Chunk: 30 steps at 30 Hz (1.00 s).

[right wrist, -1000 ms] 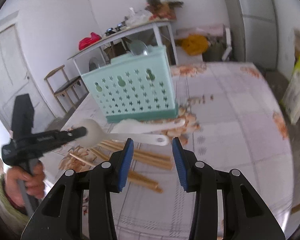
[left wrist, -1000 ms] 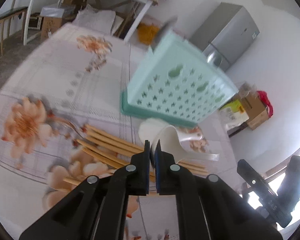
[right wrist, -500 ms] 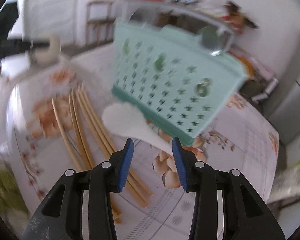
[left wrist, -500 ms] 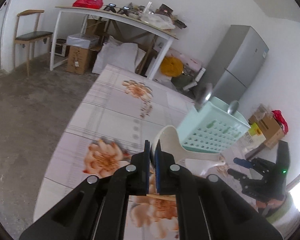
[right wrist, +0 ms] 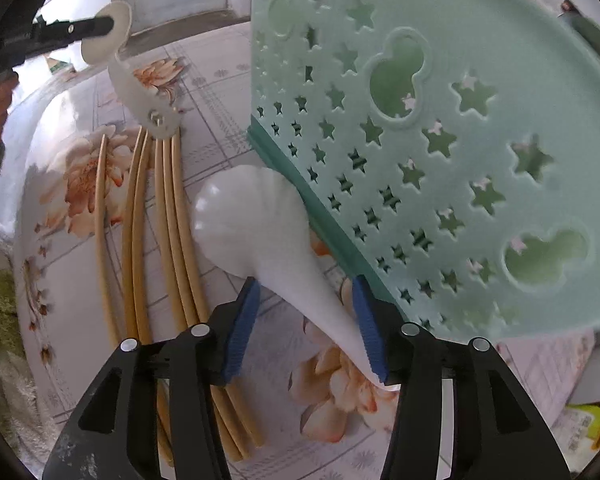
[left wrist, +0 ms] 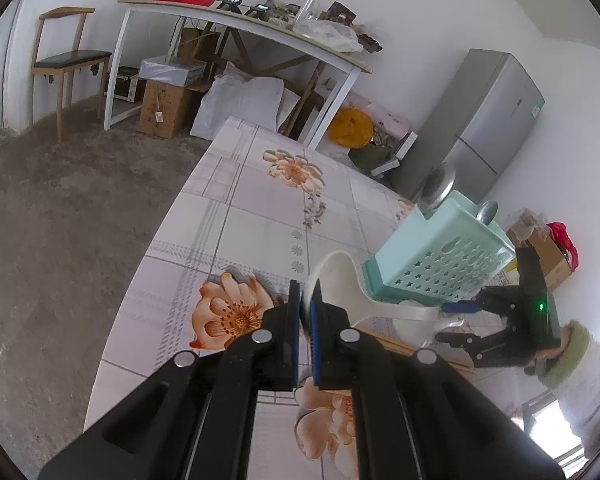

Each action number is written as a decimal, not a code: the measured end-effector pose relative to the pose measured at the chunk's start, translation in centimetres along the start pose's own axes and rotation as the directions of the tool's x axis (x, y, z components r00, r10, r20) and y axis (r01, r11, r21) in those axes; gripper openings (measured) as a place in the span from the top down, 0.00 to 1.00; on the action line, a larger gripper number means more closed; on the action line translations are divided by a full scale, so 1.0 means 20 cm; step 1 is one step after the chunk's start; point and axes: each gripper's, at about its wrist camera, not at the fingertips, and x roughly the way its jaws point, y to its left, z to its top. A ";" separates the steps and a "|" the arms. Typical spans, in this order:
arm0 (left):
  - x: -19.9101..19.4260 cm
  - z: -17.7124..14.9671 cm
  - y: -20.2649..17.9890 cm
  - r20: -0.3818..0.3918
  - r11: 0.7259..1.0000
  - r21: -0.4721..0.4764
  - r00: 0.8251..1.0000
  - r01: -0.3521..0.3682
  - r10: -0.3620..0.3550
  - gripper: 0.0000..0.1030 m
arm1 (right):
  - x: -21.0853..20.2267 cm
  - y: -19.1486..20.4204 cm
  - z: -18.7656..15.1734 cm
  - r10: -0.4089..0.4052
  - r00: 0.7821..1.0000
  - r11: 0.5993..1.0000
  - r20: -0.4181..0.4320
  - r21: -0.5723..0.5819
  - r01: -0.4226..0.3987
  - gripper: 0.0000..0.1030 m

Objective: Organize utensils

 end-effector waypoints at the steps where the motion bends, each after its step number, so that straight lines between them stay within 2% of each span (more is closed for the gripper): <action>1: 0.00 0.00 0.01 -0.001 1.000 0.000 1.000 0.000 0.000 0.97 | 0.01 -0.01 0.01 0.018 1.000 1.000 -0.002 0.002 -0.018 0.54; 6: 0.01 0.00 0.02 -0.004 1.000 -0.007 1.000 -0.001 0.001 0.97 | 0.05 -0.09 0.05 0.111 0.994 0.992 -0.008 0.066 -0.110 0.58; 7: 0.01 -0.01 0.02 -0.004 1.000 -0.009 1.000 -0.001 0.001 0.97 | 0.05 -0.09 0.04 0.110 0.994 0.992 -0.004 0.066 -0.110 0.66; 9: 0.01 -0.01 0.03 -0.006 1.000 -0.012 1.000 -0.001 0.001 0.97 | 0.04 -0.09 0.04 0.114 0.993 0.991 0.005 0.069 -0.114 0.73; 11: 0.00 -0.01 0.03 -0.006 1.000 -0.011 1.000 -0.004 0.004 0.97 | 0.03 -0.05 0.03 0.074 0.997 0.996 0.017 0.043 -0.075 0.77; 12: 0.00 -0.01 0.03 -0.005 1.000 -0.012 1.000 -0.005 0.005 0.97 | 0.01 -0.03 0.02 0.047 0.999 0.998 0.026 0.027 -0.048 0.82; 13: 0.00 -0.02 0.03 -0.005 1.000 -0.012 1.000 -0.005 0.005 0.97 | -0.01 -0.01 0.03 0.034 0.999 0.999 0.035 0.019 -0.034 0.98; 14: 0.00 -0.02 0.03 -0.003 1.000 -0.012 1.000 -0.006 0.006 0.97 | -0.03 0.00 0.03 0.023 0.999 1.000 0.041 0.017 -0.023 1.00; 16: 0.00 -0.01 0.02 0.000 1.000 -0.013 1.000 -0.006 0.006 0.97 | -0.05 0.03 0.02 -0.048 0.998 0.999 0.047 -0.006 0.048 1.00; 20: -0.01 -0.01 0.02 0.003 1.000 -0.016 1.000 -0.009 0.009 0.97 | -0.05 0.09 0.00 -0.077 0.996 0.997 0.039 -0.003 0.077 1.00; 24: -0.01 -0.01 0.03 0.007 0.999 -0.031 1.000 -0.027 0.027 0.97 | -0.10 0.13 -0.02 -0.072 0.994 0.994 0.080 0.090 0.064 0.99; 26: -0.01 0.00 0.04 0.006 0.999 -0.039 0.999 -0.032 0.032 0.97 | -0.12 0.15 -0.01 -0.054 0.993 0.990 0.102 0.132 0.040 0.90; 28: -0.02 0.00 0.05 0.007 0.998 -0.045 0.999 -0.038 0.038 0.97 | -0.10 0.15 -0.01 -0.056 0.990 0.982 0.127 0.185 0.032 0.73; 30: -0.03 0.00 0.06 0.009 0.998 -0.048 0.999 -0.043 0.043 0.97 | -0.12 0.12 -0.04 -0.043 0.989 0.975 0.138 0.223 0.011 0.67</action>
